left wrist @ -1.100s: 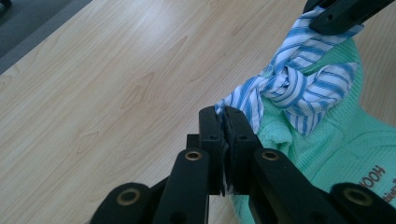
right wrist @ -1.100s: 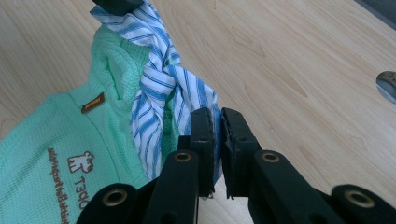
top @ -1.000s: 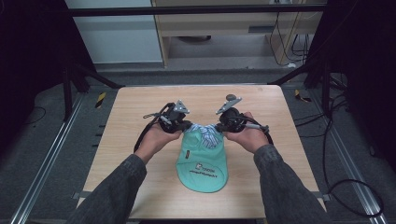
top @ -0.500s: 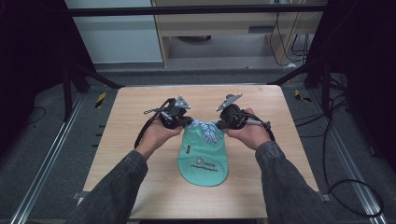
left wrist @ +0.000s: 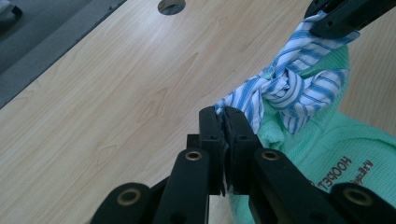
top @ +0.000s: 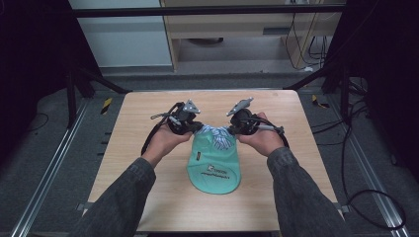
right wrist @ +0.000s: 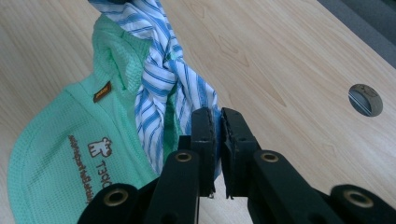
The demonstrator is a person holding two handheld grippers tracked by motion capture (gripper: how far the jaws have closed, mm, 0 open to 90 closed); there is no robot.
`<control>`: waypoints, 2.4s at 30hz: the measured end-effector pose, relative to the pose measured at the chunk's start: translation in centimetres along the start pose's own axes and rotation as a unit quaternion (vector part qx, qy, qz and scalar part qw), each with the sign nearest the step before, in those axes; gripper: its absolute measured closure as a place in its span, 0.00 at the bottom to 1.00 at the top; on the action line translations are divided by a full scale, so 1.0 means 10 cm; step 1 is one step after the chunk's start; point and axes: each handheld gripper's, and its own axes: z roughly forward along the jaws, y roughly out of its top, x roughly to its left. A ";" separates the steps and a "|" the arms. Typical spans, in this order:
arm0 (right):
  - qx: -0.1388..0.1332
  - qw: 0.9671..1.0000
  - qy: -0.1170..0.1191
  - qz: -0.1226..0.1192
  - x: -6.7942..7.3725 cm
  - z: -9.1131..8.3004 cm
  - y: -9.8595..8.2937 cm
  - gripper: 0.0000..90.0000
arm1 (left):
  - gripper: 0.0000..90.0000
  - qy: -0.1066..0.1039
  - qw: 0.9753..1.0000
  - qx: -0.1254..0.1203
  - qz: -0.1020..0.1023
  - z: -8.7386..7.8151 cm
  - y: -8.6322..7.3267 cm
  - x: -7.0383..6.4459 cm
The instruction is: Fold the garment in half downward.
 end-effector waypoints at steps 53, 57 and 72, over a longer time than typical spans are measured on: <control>-0.005 1.000 -0.022 0.011 -0.23 0.11 0.16 0.94 | 0.97 0.013 1.000 0.006 0.000 0.13 0.19 0.23; -0.007 1.000 -0.024 0.011 -0.23 0.09 0.16 0.94 | 0.97 0.013 1.000 -0.002 -0.005 0.11 0.20 0.23; -0.008 0.999 -0.042 0.024 -0.40 0.15 0.24 0.94 | 0.97 0.025 1.000 -0.007 -0.006 0.20 0.37 0.36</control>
